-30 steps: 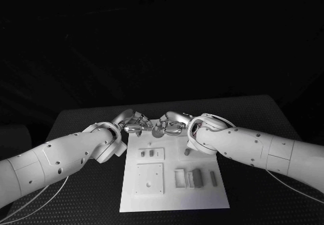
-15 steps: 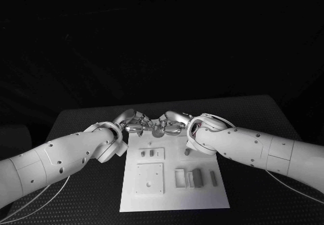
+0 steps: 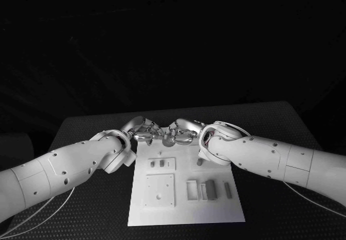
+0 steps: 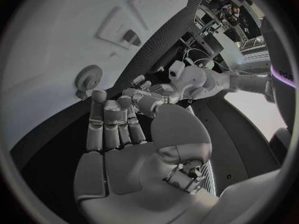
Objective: Assemble the parts on the task board
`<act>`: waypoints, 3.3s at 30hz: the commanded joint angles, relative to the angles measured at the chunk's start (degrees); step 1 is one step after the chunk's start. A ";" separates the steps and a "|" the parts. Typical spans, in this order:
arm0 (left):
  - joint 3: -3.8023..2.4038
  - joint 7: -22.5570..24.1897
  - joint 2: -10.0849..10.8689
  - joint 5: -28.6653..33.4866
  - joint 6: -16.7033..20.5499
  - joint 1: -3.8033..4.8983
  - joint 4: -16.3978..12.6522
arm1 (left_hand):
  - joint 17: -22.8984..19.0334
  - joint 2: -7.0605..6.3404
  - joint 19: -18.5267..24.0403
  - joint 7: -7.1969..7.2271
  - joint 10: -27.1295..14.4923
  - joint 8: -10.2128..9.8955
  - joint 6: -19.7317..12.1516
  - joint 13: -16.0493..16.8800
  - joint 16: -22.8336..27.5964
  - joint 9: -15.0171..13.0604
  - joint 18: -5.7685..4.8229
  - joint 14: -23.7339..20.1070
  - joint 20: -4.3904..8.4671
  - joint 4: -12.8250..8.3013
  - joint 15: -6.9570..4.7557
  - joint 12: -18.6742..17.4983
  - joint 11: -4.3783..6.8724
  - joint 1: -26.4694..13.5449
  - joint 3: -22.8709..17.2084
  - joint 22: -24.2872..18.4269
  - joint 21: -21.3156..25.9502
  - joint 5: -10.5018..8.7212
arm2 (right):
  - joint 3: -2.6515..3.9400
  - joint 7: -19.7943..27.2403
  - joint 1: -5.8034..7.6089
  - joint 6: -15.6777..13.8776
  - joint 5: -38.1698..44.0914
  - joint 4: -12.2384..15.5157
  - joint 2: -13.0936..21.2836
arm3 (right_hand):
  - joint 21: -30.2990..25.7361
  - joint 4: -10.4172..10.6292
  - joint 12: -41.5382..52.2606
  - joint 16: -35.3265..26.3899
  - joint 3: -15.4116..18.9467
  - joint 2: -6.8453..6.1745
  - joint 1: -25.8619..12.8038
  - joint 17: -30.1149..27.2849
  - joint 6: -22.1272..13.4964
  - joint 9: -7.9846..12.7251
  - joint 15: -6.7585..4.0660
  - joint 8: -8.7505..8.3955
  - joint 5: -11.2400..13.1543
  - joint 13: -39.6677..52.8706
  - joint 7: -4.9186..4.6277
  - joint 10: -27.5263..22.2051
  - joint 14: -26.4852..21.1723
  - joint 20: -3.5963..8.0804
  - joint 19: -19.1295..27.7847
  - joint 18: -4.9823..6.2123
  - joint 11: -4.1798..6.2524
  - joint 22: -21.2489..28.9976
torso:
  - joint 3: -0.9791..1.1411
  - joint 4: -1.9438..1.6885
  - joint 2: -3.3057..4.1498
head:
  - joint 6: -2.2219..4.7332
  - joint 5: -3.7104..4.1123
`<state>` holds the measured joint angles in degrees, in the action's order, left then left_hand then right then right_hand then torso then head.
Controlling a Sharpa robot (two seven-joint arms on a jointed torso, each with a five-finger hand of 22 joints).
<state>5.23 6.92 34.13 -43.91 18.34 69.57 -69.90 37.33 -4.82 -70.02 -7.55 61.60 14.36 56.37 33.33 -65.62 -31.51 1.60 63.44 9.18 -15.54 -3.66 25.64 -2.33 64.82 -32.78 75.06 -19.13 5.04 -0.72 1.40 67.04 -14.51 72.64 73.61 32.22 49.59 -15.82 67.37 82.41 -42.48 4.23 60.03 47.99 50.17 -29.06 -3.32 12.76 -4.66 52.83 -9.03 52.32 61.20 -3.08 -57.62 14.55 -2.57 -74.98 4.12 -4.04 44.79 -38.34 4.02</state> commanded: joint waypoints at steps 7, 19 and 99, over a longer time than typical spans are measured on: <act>-0.03 -0.19 -0.54 -0.19 -1.10 0.04 -0.20 | -0.11 0.14 0.39 -0.48 0.15 -0.20 0.04 -0.10 0.14 0.09 1.17 -0.23 0.12 -0.06 0.02 -0.29 -0.31 -0.48 0.29 1.11 0.40 0.19 | 0.00 0.84 -0.04 -0.35 0.30 0.19 -0.16 | 0.33 -0.05 0.38 0.29 -0.50 0.36 -0.16 -0.04 -0.05 0.12 0.18 0.00 0.03 -0.10 -0.31 0.19 0.13 0.09 0.16 0.45 -0.39 -1.10 | 0.00 0.03 0.01 | -0.04 0.00; -0.02 -0.50 -0.82 -2.32 -1.24 0.05 -0.25 | -0.15 0.28 0.42 -0.39 0.34 -0.05 0.27 -0.25 0.12 0.03 1.18 -0.22 0.09 -0.09 -0.01 -0.24 -0.29 -0.46 0.31 1.10 0.45 0.19 | -0.01 0.59 -0.03 0.27 0.30 0.10 -0.27 | 0.36 -0.08 0.40 0.31 -0.56 0.39 -0.26 -0.04 -0.04 0.18 0.17 0.02 0.03 -0.11 -0.31 0.20 0.14 0.09 0.16 0.45 -0.39 -1.10 | -0.04 0.02 0.02 | -0.13 0.04; 3.95 -0.53 -2.32 -14.01 -4.81 -1.38 4.78 | -0.02 1.78 2.09 0.69 -6.07 0.79 2.51 5.54 -4.46 0.41 0.20 -3.09 0.98 0.06 -0.89 16.81 0.73 -1.48 2.06 1.36 -2.08 -1.37 | 0.65 0.28 0.05 -1.84 -1.03 -1.50 4.06 | 0.57 -0.30 0.55 0.39 -0.87 -0.03 -0.57 -0.09 0.13 0.45 0.16 0.18 0.04 -0.20 -0.30 0.34 0.29 0.20 0.04 0.45 -0.38 -1.07 | 0.03 0.05 0.03 | -1.41 0.59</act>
<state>9.17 5.37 32.02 -55.93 14.75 68.22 -65.02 37.24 -3.14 -68.35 -6.93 55.78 14.92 58.42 38.81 -69.89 -31.13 0.93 60.66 10.04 -15.42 -4.57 42.28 -1.63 63.73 -31.08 75.06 -20.91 3.93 -0.11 1.30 67.09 -16.33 71.69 72.09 36.30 49.81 -16.13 67.59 82.41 -43.10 4.22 60.05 47.99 50.25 -28.67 -3.21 12.84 -4.66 52.70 -9.04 52.52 61.11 -3.08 -57.62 14.19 -2.78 -74.98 4.17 -3.99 44.81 -39.72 4.56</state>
